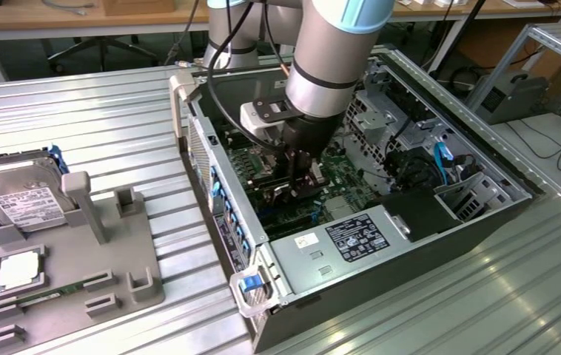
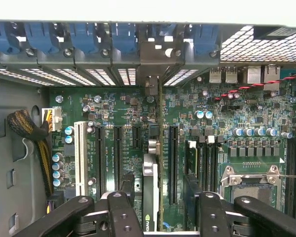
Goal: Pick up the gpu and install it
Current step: 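Insert the gpu into the slot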
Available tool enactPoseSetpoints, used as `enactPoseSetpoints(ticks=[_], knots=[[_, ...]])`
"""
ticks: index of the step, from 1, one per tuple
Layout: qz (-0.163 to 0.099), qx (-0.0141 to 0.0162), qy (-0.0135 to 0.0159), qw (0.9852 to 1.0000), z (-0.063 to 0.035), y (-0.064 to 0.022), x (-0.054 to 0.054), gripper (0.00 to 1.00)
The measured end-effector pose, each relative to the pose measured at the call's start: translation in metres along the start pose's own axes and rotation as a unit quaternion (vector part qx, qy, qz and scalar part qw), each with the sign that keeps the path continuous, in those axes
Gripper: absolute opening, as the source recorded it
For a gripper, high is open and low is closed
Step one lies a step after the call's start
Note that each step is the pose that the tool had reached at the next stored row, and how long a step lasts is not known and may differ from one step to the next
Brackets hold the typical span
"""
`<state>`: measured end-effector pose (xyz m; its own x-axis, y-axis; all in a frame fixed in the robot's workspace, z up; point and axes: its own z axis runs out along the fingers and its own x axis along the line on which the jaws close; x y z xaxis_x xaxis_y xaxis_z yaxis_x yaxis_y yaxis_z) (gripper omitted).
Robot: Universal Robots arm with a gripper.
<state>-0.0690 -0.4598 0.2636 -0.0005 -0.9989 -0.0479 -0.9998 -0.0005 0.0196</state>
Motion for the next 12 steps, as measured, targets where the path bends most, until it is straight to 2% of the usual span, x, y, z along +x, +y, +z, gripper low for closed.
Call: enactPoseSetpoints(ticks=[2, 6, 12], knots=[[0.0, 0.0, 0.0, 1.0, 0.0, 0.0, 0.0, 0.51], [0.0, 0.0, 0.0001, 1.0, -0.0001, 0.0, 0.0, 0.27], [0.0, 0.0, -0.0012, 1.0, 0.0, 0.0005, 0.0009, 0.27]])
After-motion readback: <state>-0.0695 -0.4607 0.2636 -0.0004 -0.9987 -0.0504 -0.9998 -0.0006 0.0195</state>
